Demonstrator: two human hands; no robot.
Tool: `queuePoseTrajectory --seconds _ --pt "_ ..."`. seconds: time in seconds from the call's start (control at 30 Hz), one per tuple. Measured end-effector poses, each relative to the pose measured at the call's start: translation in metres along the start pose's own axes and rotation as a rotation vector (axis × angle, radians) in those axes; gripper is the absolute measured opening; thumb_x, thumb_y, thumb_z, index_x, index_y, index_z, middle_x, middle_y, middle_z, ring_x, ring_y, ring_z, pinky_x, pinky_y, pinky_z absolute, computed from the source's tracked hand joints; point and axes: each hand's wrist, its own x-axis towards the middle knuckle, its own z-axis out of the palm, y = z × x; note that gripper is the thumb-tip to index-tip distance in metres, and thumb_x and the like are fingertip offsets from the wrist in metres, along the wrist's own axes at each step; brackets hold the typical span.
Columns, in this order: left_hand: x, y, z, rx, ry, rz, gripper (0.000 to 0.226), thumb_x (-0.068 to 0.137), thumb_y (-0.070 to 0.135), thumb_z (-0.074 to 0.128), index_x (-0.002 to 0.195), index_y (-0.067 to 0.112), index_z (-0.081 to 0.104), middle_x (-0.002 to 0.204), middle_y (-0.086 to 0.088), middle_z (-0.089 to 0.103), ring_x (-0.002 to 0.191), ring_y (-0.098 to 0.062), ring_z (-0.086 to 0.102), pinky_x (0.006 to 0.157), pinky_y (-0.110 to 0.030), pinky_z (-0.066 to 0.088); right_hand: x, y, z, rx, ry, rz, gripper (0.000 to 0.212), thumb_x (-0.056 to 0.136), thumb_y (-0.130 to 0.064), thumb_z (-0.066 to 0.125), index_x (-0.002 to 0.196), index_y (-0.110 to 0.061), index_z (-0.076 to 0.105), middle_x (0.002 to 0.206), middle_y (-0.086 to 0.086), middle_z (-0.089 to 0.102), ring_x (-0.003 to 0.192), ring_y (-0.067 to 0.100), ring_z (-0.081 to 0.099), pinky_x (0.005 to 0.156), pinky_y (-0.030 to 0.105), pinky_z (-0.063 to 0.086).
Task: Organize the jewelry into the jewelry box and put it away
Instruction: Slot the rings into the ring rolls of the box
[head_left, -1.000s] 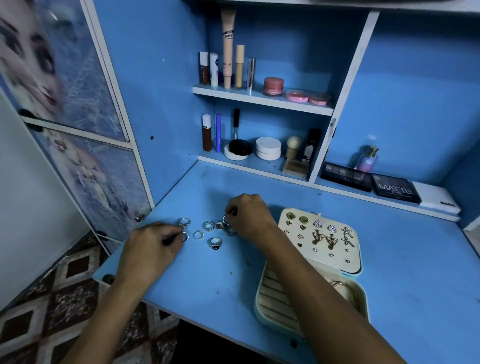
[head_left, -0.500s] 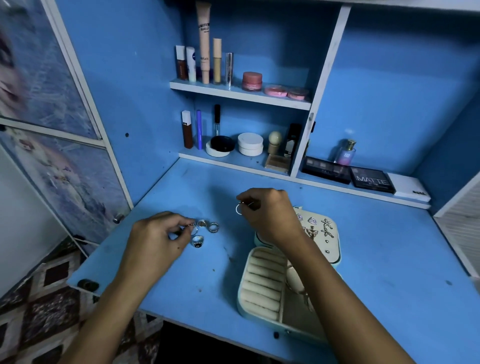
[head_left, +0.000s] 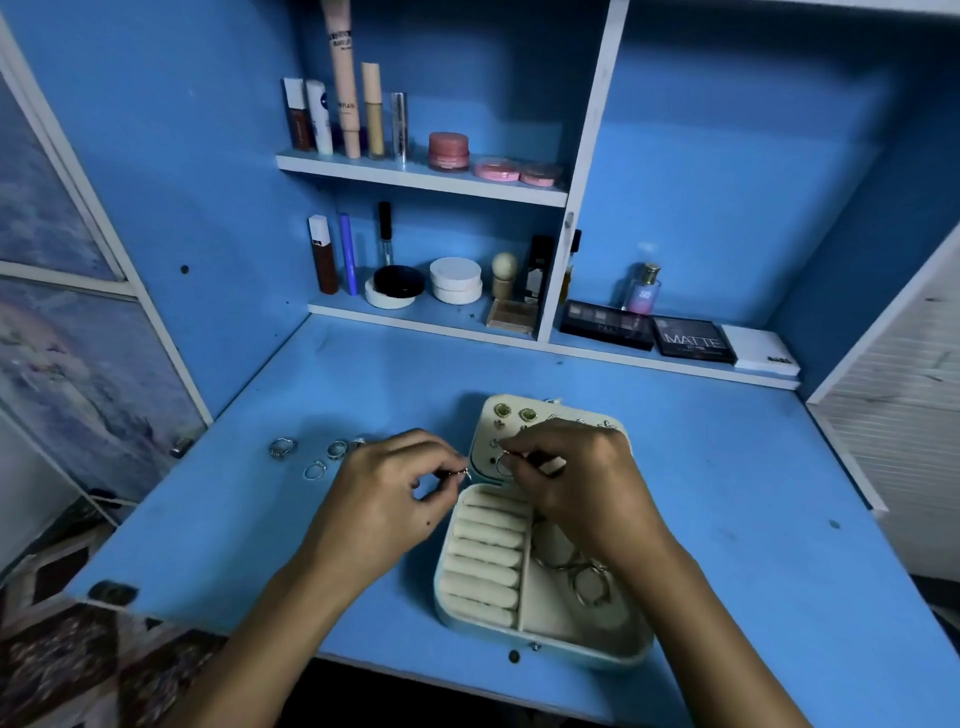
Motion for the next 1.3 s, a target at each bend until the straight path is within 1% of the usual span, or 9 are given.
queuePoseTrajectory --seconds 0.13,0.27,0.4,0.57,0.7,0.83,1.07,1.2,1.3 --pt "0.002 0.003 0.009 -0.02 -0.011 0.046 0.007 0.075 0.006 0.073 0.079 0.011 0.075 0.084 0.008 0.072 0.072 0.0 0.064 0.066 -0.012 0.05 -0.016 0.002 -0.003 0.007 -0.017 0.04 0.012 0.076 -0.02 0.074 0.087 -0.02 0.08 0.083 -0.011 0.075 0.074 0.001 0.066 0.07 0.009 0.05" --pt "0.0 0.004 0.017 -0.029 -0.03 0.059 0.006 0.076 0.009 0.071 0.079 0.011 0.076 0.085 0.008 0.072 0.073 -0.002 0.066 0.067 -0.017 0.053 -0.027 0.0 -0.001 -0.063 0.013 0.013 0.008 0.073 -0.02 0.075 0.079 -0.026 0.075 0.081 -0.014 0.072 0.072 0.0 0.065 0.063 0.02 0.052" --pt "-0.002 0.002 0.02 -0.029 -0.071 0.053 0.018 0.082 0.021 0.06 0.08 0.012 0.075 0.088 0.009 0.07 0.073 -0.005 0.067 0.064 -0.026 0.055 -0.034 -0.002 -0.001 -0.187 0.013 0.004 0.011 0.07 -0.025 0.076 0.078 -0.03 0.07 0.085 -0.02 0.071 0.075 -0.002 0.063 0.056 0.018 0.048" --pt "-0.004 0.002 0.022 -0.015 -0.083 0.059 0.015 0.083 0.021 0.061 0.076 0.014 0.074 0.085 0.009 0.067 0.072 -0.008 0.066 0.061 -0.028 0.054 -0.037 -0.003 0.002 -0.215 0.014 -0.006 0.007 0.069 -0.03 0.075 0.073 -0.03 0.07 0.084 -0.021 0.07 0.075 -0.001 0.062 0.052 0.018 0.047" --pt "-0.004 0.002 0.02 -0.009 -0.104 0.086 0.017 0.083 0.022 0.063 0.079 0.014 0.077 0.084 0.008 0.067 0.075 -0.007 0.063 0.066 -0.025 0.052 -0.037 0.0 0.001 -0.191 -0.017 0.001 0.009 0.07 -0.026 0.08 0.074 -0.031 0.074 0.087 -0.021 0.069 0.08 0.001 0.063 0.056 0.023 0.052" --pt "-0.006 0.002 0.017 -0.045 -0.148 0.071 0.017 0.083 0.026 0.066 0.086 0.015 0.078 0.088 0.01 0.068 0.077 -0.003 0.063 0.068 -0.021 0.051 -0.038 0.003 -0.002 -0.114 -0.078 0.004 0.003 0.074 -0.027 0.077 0.076 -0.029 0.076 0.088 -0.02 0.066 0.084 0.001 0.061 0.063 0.029 0.054" --pt "-0.009 0.003 0.017 -0.055 -0.185 0.075 0.017 0.083 0.027 0.068 0.088 0.016 0.08 0.086 0.009 0.068 0.081 -0.005 0.062 0.073 -0.02 0.05 -0.039 0.0 -0.003 -0.078 -0.114 0.005 0.012 0.076 -0.035 0.067 0.075 -0.028 0.077 0.084 -0.021 0.068 0.083 0.003 0.06 0.065 0.031 0.054" --pt "-0.009 0.002 0.019 -0.054 -0.189 0.084 0.017 0.083 0.027 0.068 0.086 0.016 0.08 0.084 0.01 0.068 0.082 -0.005 0.059 0.075 -0.015 0.047 -0.039 -0.002 -0.003 -0.067 -0.118 0.019 0.016 0.076 -0.038 0.064 0.074 -0.028 0.077 0.083 -0.02 0.068 0.083 0.002 0.06 0.066 0.031 0.054" --pt "-0.009 0.0 0.02 -0.055 -0.19 0.085 0.016 0.083 0.027 0.068 0.085 0.016 0.079 0.084 0.01 0.068 0.083 -0.006 0.059 0.074 -0.017 0.047 -0.039 -0.003 -0.003 -0.056 -0.124 0.026 0.017 0.076 -0.038 0.064 0.072 -0.027 0.076 0.082 -0.019 0.068 0.081 0.003 0.06 0.067 0.031 0.054"
